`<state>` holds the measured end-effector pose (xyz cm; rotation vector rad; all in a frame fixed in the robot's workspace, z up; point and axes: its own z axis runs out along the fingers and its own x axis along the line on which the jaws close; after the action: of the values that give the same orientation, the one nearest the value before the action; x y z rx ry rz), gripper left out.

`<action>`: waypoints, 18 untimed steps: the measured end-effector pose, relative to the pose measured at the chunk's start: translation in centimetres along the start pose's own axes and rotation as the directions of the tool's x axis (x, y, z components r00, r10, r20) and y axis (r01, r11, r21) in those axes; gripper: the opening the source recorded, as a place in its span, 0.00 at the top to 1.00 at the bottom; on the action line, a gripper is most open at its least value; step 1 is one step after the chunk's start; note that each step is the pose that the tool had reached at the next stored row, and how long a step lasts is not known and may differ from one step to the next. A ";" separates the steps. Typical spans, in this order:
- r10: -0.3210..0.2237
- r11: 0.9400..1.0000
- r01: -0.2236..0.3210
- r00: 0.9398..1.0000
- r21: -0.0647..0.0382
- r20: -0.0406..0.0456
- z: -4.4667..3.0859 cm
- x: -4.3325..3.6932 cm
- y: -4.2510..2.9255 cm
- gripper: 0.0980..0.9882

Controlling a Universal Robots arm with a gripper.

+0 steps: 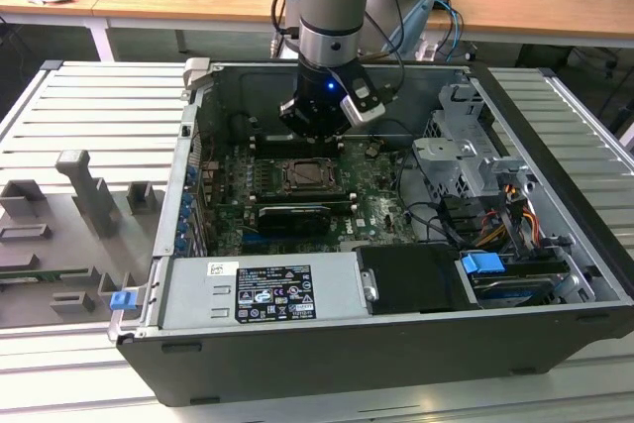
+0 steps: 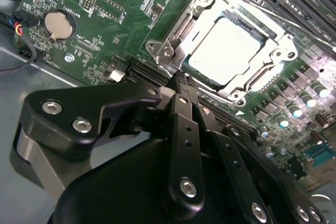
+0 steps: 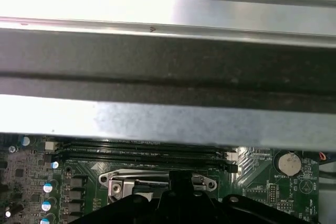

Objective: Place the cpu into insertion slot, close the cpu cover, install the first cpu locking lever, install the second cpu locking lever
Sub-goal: 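Install the second cpu locking lever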

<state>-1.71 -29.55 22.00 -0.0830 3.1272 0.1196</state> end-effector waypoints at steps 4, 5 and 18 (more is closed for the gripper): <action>0.000 1.000 0.000 1.000 0.000 0.000 0.04 0.01 -0.17 0.99; 0.000 1.000 0.000 1.000 0.000 0.000 0.04 0.01 -0.22 0.99; 0.000 1.000 0.000 1.000 0.001 0.000 -0.21 0.02 -0.42 0.99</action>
<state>-1.71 -29.99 22.17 -0.0826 3.1273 0.1175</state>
